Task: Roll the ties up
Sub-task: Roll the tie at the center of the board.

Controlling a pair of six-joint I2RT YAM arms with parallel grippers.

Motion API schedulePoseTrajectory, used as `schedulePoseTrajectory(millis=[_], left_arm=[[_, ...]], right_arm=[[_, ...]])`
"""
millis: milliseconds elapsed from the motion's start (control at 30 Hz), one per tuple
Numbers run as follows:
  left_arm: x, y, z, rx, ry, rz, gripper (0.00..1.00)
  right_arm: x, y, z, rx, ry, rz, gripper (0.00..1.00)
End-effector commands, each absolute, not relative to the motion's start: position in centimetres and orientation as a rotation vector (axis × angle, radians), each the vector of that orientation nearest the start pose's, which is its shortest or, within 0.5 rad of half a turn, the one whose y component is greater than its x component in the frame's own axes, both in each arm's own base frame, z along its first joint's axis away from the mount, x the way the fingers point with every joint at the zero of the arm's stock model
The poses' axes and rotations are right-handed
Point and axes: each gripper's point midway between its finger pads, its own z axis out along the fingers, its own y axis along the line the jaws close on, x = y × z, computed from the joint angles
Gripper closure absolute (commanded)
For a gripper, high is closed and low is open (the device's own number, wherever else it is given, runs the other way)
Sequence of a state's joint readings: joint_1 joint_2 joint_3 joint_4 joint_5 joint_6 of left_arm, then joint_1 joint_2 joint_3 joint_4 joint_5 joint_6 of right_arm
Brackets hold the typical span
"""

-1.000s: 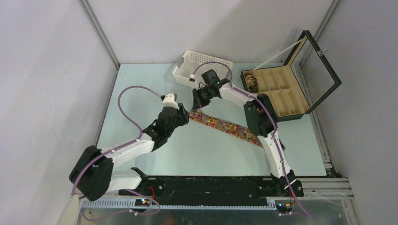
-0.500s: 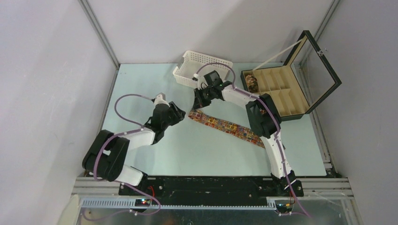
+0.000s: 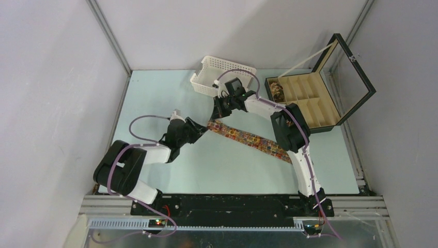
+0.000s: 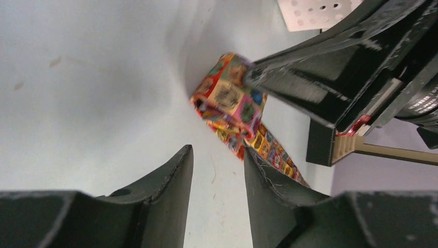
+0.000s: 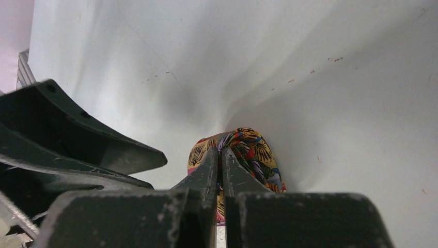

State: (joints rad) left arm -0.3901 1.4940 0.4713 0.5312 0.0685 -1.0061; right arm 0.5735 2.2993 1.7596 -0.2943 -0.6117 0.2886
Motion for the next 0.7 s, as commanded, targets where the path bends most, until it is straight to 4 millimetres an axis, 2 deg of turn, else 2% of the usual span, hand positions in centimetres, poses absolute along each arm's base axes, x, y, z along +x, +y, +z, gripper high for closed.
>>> schedulePoseTrajectory(millis=[0, 33, 67, 100, 200, 233, 300, 333, 367, 500, 667], left_arm=[[33.3, -20.0, 7.9, -0.805, 2.016, -1.112, 0.54], [32.9, -20.0, 7.3, -0.864, 2.020, -1.140, 0.55], [33.1, -20.2, 7.9, -0.864, 1.985, -1.179, 0.55], [32.9, -20.3, 7.5, -0.902, 1.988, -1.203, 0.55], [33.3, -20.9, 8.2, -0.917, 1.933, -1.282, 0.55], [33.2, -21.0, 7.8, -0.945, 1.936, -1.301, 0.55], [33.7, -21.4, 8.9, -0.942, 1.862, -1.386, 0.55], [33.7, -21.5, 8.4, -0.976, 1.860, -1.405, 0.55], [34.0, -21.6, 9.2, -0.963, 1.821, -1.441, 0.54], [34.1, -21.8, 8.4, -1.014, 1.806, -1.475, 0.51], [34.1, -21.3, 7.3, -1.050, 1.805, -1.437, 0.47]], right_arm=[[41.2, 39.5, 9.4, -0.650, 2.307, 1.128, 1.00], [41.3, 39.5, 9.5, -0.649, 2.305, 1.127, 1.00], [41.2, 39.5, 9.4, -0.649, 2.307, 1.127, 1.00], [41.2, 39.5, 9.4, -0.650, 2.308, 1.128, 1.00], [41.1, 39.5, 9.3, -0.651, 2.306, 1.130, 1.00], [41.1, 39.4, 9.3, -0.652, 2.306, 1.129, 1.00], [41.0, 39.4, 9.2, -0.650, 2.309, 1.130, 1.00], [41.1, 39.3, 9.2, -0.648, 2.309, 1.129, 1.00], [41.0, 39.3, 9.2, -0.650, 2.309, 1.129, 1.00], [41.1, 39.3, 9.3, -0.649, 2.307, 1.128, 1.00], [41.0, 39.2, 9.2, -0.649, 2.310, 1.129, 1.00]])
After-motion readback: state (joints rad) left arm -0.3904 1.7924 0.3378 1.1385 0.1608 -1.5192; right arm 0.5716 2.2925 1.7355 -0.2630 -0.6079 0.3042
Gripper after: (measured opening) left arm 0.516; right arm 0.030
